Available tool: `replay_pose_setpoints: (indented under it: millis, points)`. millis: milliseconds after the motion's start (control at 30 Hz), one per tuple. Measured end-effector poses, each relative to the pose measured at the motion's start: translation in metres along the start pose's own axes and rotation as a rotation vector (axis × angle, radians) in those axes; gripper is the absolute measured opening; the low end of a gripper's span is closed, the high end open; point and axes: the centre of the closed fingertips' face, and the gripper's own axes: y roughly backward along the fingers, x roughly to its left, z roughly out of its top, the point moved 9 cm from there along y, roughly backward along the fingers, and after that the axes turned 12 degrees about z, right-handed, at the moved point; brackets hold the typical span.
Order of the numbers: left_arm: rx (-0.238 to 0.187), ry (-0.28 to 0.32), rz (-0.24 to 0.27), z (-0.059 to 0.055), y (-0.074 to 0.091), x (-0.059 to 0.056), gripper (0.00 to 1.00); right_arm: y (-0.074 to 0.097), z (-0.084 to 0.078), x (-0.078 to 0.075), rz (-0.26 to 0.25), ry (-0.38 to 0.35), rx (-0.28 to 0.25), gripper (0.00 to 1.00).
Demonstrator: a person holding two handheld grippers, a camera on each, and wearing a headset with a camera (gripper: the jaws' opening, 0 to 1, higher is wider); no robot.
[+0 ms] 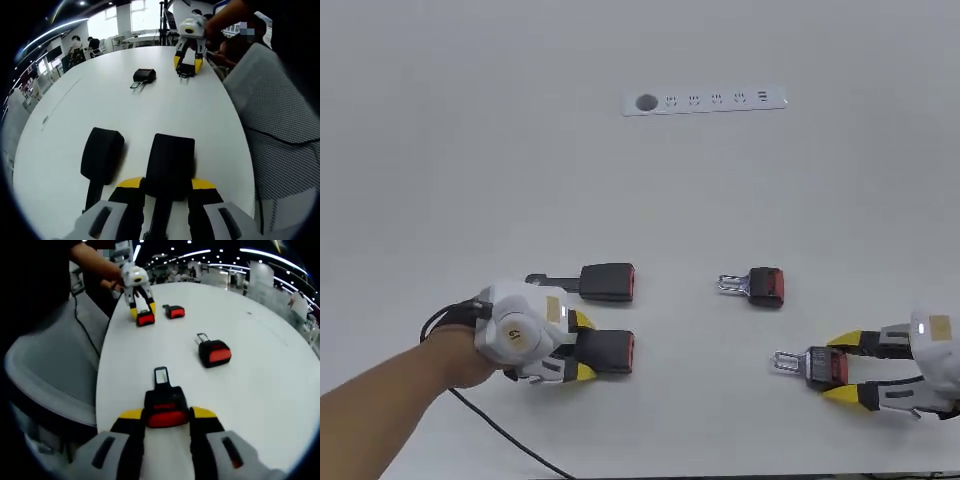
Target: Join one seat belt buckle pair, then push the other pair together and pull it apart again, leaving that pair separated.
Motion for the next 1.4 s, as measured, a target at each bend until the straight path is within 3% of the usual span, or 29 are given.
replay_pose_setpoints:
  millis: [533,1400]
  points:
    - [0.03,-0.012,-0.02,0.002,0.0,0.001,0.35,-0.03,0.021,-0.005,0.039,0.033,-0.045,0.35]
    - [0.05,0.014,-0.001,0.004,0.0,0.0,0.35,-0.087,0.075,-0.006,0.108,0.103,-0.073,0.35]
